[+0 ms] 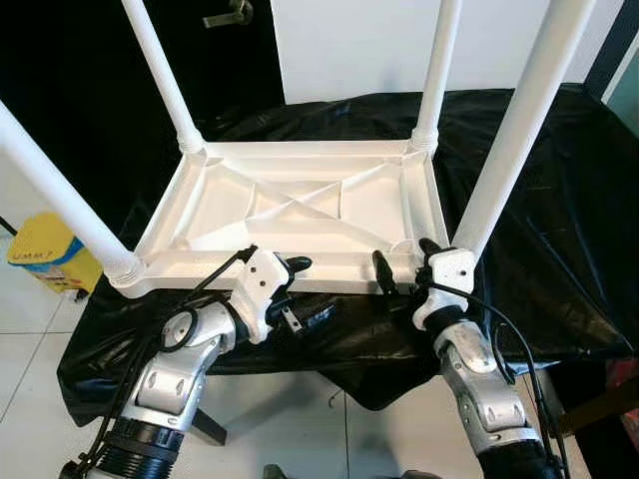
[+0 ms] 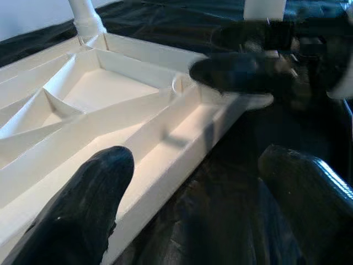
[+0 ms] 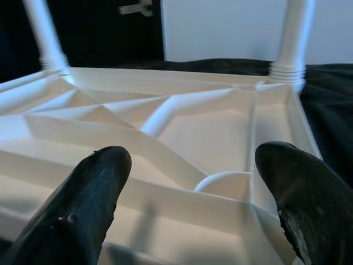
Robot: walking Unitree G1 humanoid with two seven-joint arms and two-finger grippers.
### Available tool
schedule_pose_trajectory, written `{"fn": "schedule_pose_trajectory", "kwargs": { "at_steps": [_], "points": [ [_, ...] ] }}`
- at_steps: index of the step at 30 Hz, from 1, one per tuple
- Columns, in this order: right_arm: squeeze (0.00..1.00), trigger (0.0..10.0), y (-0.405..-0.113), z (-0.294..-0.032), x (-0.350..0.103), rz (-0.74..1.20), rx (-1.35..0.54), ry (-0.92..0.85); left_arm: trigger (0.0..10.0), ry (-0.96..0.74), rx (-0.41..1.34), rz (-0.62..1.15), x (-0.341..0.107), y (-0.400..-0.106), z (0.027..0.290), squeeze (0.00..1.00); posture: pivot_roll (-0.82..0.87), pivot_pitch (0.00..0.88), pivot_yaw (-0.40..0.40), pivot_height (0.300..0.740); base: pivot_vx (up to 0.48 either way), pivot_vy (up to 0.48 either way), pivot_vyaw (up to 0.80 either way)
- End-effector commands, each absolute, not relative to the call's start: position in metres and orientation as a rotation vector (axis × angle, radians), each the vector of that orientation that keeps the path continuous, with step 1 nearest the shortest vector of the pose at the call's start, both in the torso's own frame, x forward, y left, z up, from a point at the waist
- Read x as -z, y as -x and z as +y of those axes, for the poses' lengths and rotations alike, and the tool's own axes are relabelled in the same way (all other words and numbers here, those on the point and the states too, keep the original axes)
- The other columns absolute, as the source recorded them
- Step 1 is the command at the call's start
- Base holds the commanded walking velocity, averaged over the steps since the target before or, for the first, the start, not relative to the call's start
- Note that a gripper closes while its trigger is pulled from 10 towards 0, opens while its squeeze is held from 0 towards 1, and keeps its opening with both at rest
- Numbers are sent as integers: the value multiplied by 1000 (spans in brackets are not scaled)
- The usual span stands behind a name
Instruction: Building children table
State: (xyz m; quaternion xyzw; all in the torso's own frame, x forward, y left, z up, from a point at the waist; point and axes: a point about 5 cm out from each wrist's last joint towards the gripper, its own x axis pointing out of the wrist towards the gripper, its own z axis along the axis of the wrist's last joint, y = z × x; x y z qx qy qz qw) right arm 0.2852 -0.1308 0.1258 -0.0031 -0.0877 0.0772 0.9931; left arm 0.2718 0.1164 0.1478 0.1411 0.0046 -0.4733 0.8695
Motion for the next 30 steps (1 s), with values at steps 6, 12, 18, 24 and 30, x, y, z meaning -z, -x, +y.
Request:
{"fn": "schedule_pose_trajectory", "kwargs": {
  "at_steps": [6,12,18,24,30],
  "points": [
    [0,10000,-291,-171,-129,-204,29,34,10000,-314,1002,38,-141,-267,112,0,-140,68,74,740,0,0,0],
    [0,10000,-295,-203,-131,-208,132,79,10000,-303,1039,46,-139,-260,104,0,-145,77,86,740,0,0,0],
    [0,10000,-297,-237,-135,-209,224,127,10000,-289,1068,47,-137,-256,94,0,-146,84,91,740,0,0,0],
    [0,10000,-295,-260,-138,-212,287,160,10000,-274,1094,46,-134,-251,84,0,-150,90,102,740,0,0,0],
    [0,10000,-294,-236,-136,-229,179,125,10000,-267,1101,51,-131,-246,76,0,-151,92,111,740,0,0,0]
  ]
}}
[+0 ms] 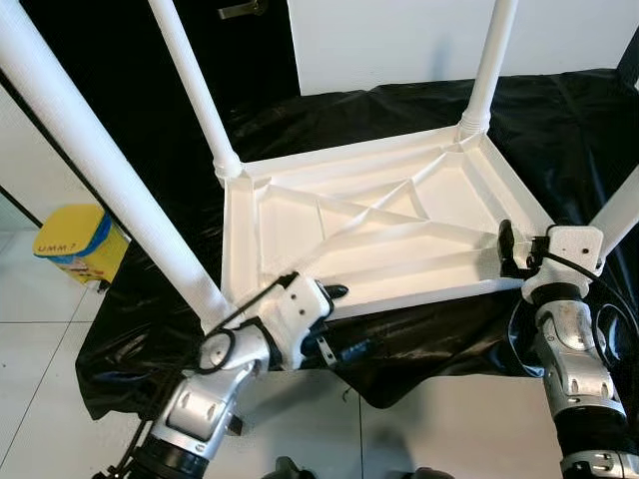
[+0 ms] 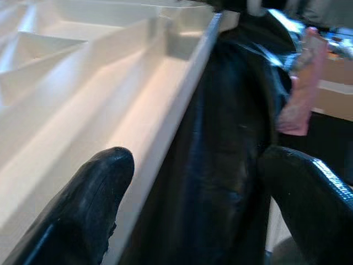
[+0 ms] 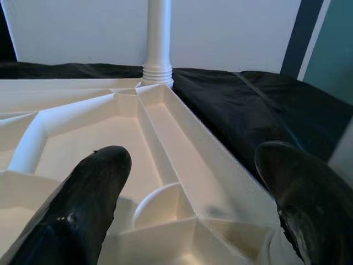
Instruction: Building children table
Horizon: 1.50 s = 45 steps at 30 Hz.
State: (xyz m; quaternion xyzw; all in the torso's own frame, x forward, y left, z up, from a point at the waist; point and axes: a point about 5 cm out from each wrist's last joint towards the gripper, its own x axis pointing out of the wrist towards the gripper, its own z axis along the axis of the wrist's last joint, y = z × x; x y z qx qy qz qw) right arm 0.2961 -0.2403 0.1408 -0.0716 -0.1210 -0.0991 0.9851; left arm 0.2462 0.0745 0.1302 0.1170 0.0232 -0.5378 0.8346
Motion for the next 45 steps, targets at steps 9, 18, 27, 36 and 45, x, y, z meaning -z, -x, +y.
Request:
{"fn": "schedule_pose_trajectory", "kwargs": {
  "at_steps": [9,18,27,36,45],
  "points": [
    [0,10000,-277,-184,-123,-223,-10,54,10000,-244,1100,76,-129,-245,84,0,-144,88,95,740,0,0,0],
    [0,10000,-271,-170,-120,-214,-65,25,10000,-326,1065,81,-128,-263,104,0,-150,91,87,740,0,0,0],
    [0,10000,-273,-160,-125,-219,-98,19,10000,-419,905,33,-145,-312,134,0,-166,98,71,740,0,0,0],
    [0,10000,-272,-152,-125,-214,-128,8,10000,-326,860,-18,-149,-301,126,0,-150,93,63,740,0,0,0],
    [0,10000,-286,-135,-122,-194,-214,-3,10000,-37,883,-26,-143,-245,101,0,-25,80,-9,740,0,0,0]
  ]
}}
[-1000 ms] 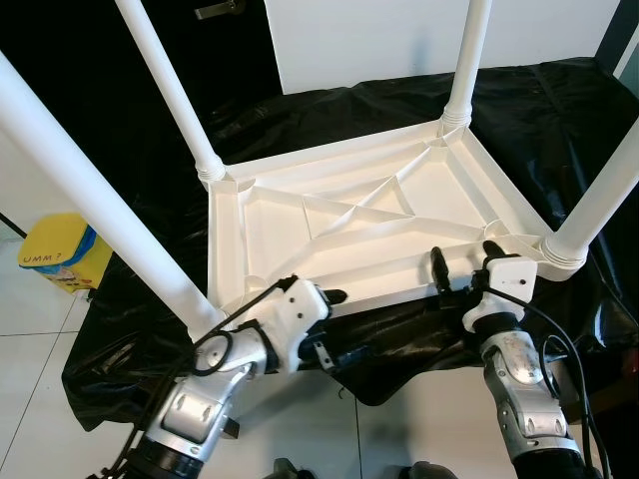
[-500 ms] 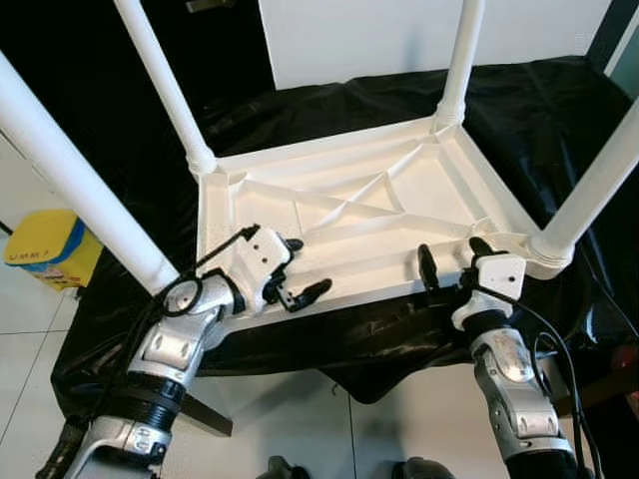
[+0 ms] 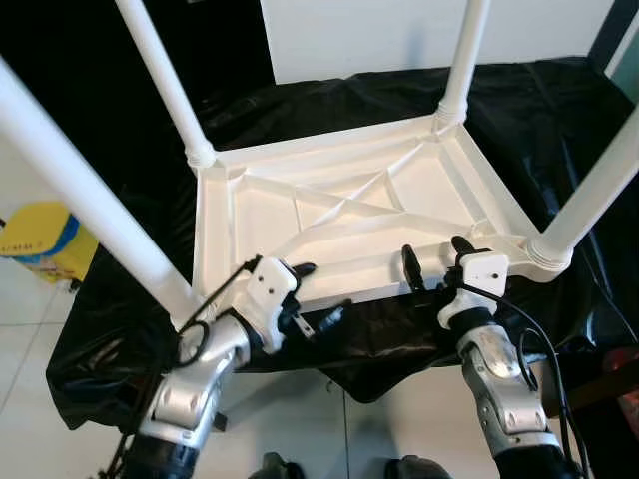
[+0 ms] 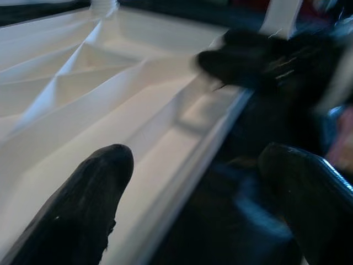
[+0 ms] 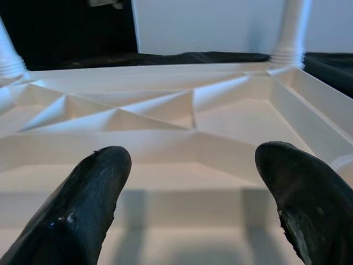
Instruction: Building children table
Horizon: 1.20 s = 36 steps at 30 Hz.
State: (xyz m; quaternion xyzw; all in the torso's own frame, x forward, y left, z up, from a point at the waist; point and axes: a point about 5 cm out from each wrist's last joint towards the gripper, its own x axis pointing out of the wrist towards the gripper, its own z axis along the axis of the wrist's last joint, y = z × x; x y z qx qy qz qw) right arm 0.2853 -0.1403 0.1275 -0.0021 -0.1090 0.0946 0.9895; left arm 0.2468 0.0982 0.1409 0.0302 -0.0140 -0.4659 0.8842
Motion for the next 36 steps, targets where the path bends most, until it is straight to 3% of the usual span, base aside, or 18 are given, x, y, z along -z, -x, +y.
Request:
{"fn": "schedule_pose_trajectory", "kwargs": {
  "at_steps": [1,6,11,17,22,26,27,28,34,36],
  "points": [
    [0,10000,-287,-134,-122,-193,-221,-4,10000,-21,880,-25,-143,-240,100,0,-25,80,-9,740,0,0,0],
    [0,10000,-295,-125,-122,-185,-263,-11,10000,-12,842,-5,-138,-219,102,0,40,78,-47,740,0,0,0],
    [0,10000,-308,-111,-121,-167,-338,-15,10000,4,775,107,-136,-186,120,0,148,77,-106,740,0,0,0],
    [0,10000,-315,-103,-121,-162,-376,-19,10000,-21,771,171,-137,-168,136,0,199,71,-125,740,0,0,0],
    [0,10000,-325,-89,-124,-165,-419,-27,10000,-124,767,308,-138,-147,173,0,251,56,-130,740,0,0,0],
    [0,10000,-327,-85,-124,-168,-423,-33,10000,-168,757,373,-138,-140,188,0,257,52,-126,740,0,0,0],
    [0,10000,-330,-79,-125,-174,-426,-42,10000,-252,728,475,-144,-129,216,0,262,49,-115,740,0,0,0],
    [0,10000,-330,-78,-125,-176,-425,-46,10000,-276,707,500,-147,-127,226,0,262,48,-111,740,0,0,0],
    [0,10000,-331,-77,-124,-180,-424,-54,10000,-310,652,539,-155,-125,243,0,260,47,-103,740,0,0,0],
    [0,10000,-329,-77,-122,-184,-418,-59,10000,-372,531,550,-166,-134,278,0,249,44,-83,740,0,0,0]
  ]
}}
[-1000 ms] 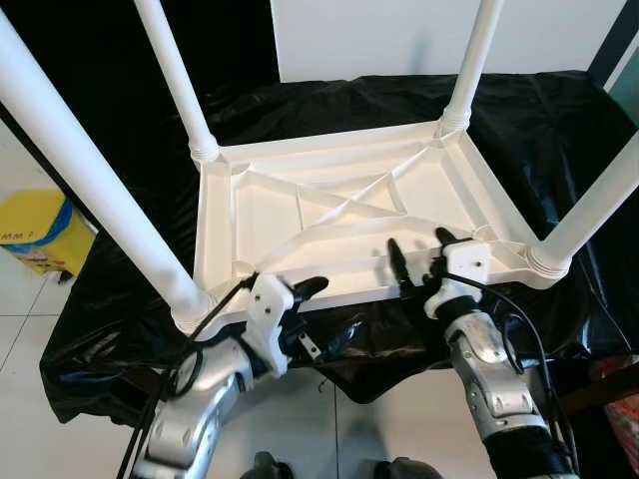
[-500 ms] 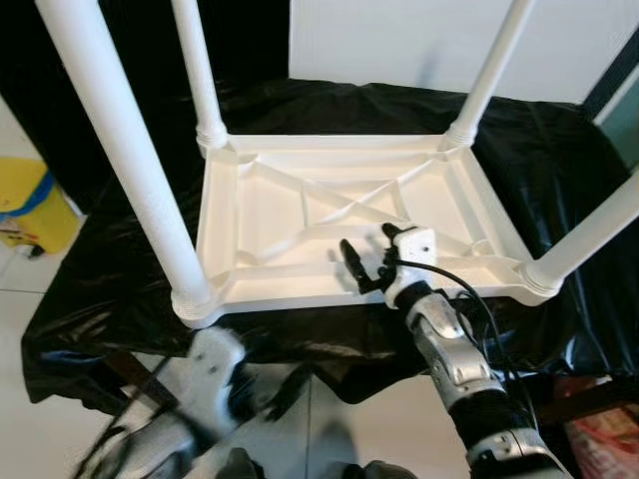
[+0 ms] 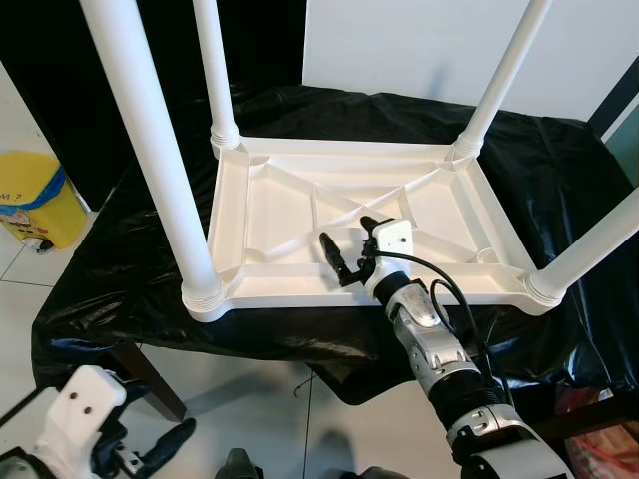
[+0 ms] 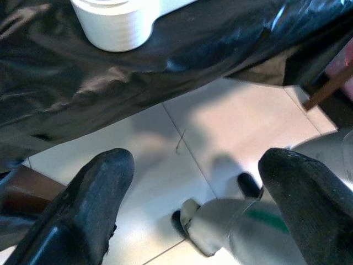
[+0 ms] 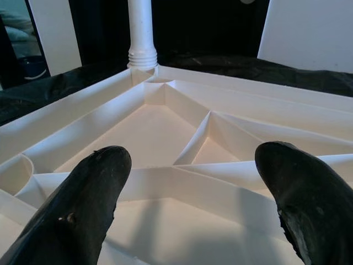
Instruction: Building children table
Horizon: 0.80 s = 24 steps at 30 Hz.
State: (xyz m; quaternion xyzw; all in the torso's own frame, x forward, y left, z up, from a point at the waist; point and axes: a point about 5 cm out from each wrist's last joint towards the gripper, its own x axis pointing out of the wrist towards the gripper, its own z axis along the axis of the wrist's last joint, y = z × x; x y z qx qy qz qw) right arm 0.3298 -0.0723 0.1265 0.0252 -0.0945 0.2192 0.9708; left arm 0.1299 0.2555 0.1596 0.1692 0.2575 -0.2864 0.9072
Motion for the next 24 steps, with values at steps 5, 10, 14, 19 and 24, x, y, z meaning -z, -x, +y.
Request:
{"fn": "schedule_pose_trajectory", "kwargs": {
  "at_steps": [5,10,14,19,24],
  "points": [
    [0,10000,-326,-78,-120,-199,-408,-58,10000,-467,345,452,-190,-165,322,0,231,41,-65,740,0,0,0],
    [0,10000,-320,-80,-120,-225,-387,-54,10000,-504,251,324,-211,-204,345,0,187,37,-41,740,0,0,0],
    [0,10000,-318,-82,-119,-230,-374,-52,10000,-508,250,274,-217,-217,346,0,165,34,-30,740,0,0,0],
    [0,10000,-314,-94,-115,-230,-316,-37,10000,-472,261,137,-227,-260,338,0,101,31,2,740,0,0,0],
    [0,10000,-309,-106,-113,-239,-264,-22,10000,-453,285,71,-228,-291,328,0,52,32,27,740,0,0,0]
  ]
}}
